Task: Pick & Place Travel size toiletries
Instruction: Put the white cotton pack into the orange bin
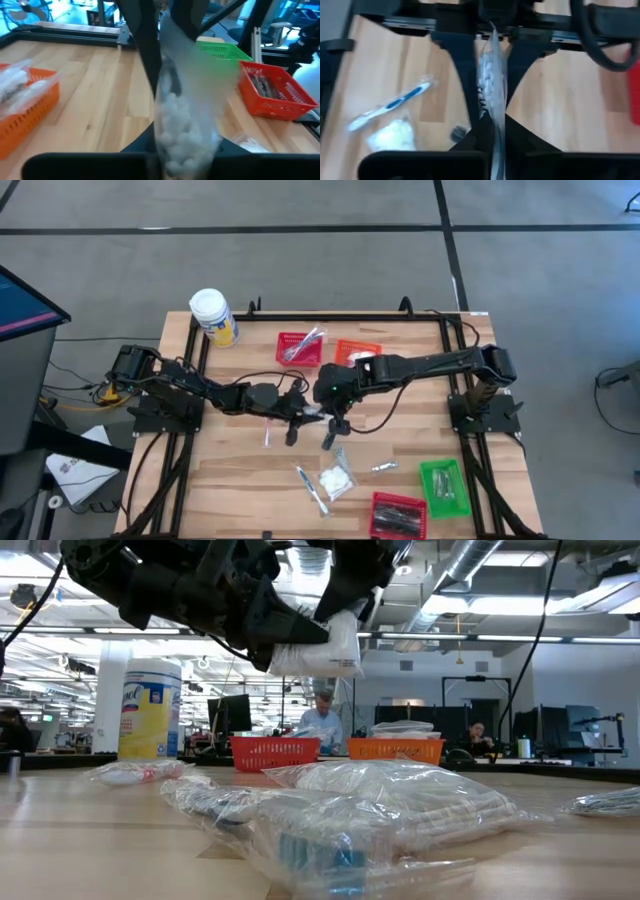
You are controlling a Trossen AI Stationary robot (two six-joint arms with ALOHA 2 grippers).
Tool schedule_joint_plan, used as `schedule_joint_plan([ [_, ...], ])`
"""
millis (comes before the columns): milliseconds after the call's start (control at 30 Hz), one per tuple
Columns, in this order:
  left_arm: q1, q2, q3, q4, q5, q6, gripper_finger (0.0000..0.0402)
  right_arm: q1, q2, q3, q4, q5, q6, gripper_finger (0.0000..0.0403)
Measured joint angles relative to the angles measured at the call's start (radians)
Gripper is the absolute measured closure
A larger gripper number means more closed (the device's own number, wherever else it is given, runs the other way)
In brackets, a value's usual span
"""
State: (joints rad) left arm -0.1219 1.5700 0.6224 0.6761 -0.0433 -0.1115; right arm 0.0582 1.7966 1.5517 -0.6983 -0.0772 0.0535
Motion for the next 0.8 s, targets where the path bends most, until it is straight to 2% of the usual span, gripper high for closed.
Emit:
schedule_joint_plan([
  [200, -0.002, 0.0, -0.003, 0.0, -0.111, -0.003, 0.0307, -0.001, -0.022, 0.0, -0.015, 0.092, -0.012, 0.0398],
  [400, -0.002, 0.0, -0.021, -0.004, -0.224, -0.021, 0.0246, -0.002, -0.112, 0.0, -0.037, 0.176, -0.034, 0.04],
  [633, -0.002, 0.0, -0.024, -0.003, -0.232, -0.031, 0.0206, -0.046, -0.243, -0.013, -0.102, 0.365, -0.085, 0.0401],
  [800, -0.002, 0.0, -0.024, -0.002, -0.232, -0.031, 0.0203, -0.164, -0.312, -0.089, -0.117, 0.378, -0.091, 0.0401],
])
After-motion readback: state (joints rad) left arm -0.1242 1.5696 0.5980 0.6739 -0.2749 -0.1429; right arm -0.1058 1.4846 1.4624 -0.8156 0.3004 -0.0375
